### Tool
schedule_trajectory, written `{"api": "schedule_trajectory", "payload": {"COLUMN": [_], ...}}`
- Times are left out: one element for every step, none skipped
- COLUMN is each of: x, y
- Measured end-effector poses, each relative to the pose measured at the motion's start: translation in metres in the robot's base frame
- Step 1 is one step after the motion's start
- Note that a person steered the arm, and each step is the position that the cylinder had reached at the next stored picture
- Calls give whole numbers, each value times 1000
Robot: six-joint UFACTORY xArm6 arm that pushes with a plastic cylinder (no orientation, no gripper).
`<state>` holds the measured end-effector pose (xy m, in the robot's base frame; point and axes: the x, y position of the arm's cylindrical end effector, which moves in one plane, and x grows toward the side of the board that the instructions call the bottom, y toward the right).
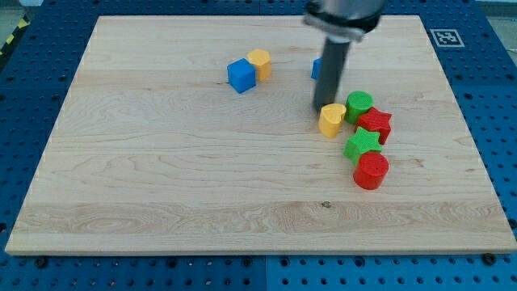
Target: Move your arm to the top of the hexagon
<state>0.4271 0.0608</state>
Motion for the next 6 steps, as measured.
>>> {"api": "schedule_trajectory", "payload": {"x": [66,62,74,71,28,-49], "y": [-73,-83,-130,-203,-178,-174]}}
